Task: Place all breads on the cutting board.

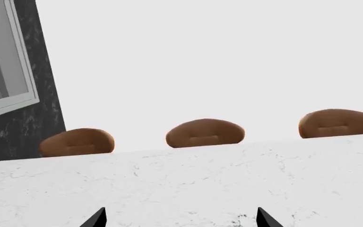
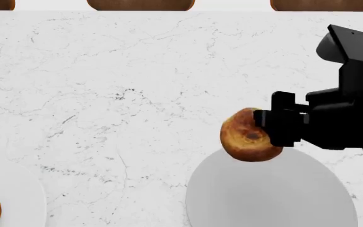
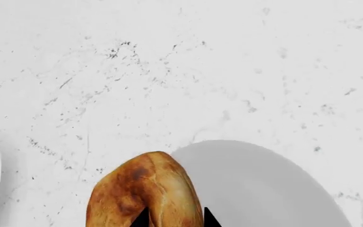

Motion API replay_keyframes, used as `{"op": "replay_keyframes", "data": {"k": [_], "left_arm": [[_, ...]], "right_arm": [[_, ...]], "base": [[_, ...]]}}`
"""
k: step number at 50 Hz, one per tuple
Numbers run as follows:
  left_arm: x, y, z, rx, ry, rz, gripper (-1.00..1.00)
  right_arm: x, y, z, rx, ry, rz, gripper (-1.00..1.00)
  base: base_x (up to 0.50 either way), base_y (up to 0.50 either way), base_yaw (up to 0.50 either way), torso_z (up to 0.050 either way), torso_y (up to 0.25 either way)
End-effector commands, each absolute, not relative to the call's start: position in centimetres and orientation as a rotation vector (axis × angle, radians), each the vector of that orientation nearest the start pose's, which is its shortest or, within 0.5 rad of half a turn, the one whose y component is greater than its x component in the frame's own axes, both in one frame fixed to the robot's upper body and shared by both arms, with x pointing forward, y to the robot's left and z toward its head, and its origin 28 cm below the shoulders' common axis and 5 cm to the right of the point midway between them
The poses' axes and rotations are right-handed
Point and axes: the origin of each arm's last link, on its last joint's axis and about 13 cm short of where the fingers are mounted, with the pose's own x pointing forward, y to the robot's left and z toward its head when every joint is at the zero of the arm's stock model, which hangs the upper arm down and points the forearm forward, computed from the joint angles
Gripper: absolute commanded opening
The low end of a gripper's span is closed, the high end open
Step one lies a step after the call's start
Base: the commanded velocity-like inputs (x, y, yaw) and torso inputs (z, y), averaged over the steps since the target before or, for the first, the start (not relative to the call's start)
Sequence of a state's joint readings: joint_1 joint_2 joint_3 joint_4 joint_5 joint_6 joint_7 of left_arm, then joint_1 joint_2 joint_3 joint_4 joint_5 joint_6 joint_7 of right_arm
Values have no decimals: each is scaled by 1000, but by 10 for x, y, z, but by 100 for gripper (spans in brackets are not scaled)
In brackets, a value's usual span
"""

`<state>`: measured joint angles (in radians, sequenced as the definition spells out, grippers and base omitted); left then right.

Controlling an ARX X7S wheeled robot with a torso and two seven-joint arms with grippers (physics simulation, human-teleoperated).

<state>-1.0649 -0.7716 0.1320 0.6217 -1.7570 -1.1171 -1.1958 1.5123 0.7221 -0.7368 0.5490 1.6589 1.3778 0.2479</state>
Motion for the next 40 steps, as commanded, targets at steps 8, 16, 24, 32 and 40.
{"op": "replay_keyframes", "data": {"k": [8, 16, 24, 32, 40], "left_arm": [[198, 253, 327, 231, 10, -36, 100], [207, 269, 348, 251, 109, -39, 100], [214, 278, 367, 223, 218, -90, 100], [222, 287, 381, 240, 327, -142, 100], [237, 293, 376, 276, 467, -143, 100]], "right_arm": [[279, -204, 341, 134, 647, 434, -100], [274, -203, 346, 121, 629, 435, -100], [270, -200, 352, 117, 603, 440, -100], [268, -200, 352, 117, 597, 442, -100], [269, -199, 350, 121, 595, 451, -100]], "base": [[0, 0, 0, 0, 0], [0, 0, 0, 0, 0], [0, 0, 0, 0, 0], [0, 0, 0, 0, 0], [0, 0, 0, 0, 0]]}}
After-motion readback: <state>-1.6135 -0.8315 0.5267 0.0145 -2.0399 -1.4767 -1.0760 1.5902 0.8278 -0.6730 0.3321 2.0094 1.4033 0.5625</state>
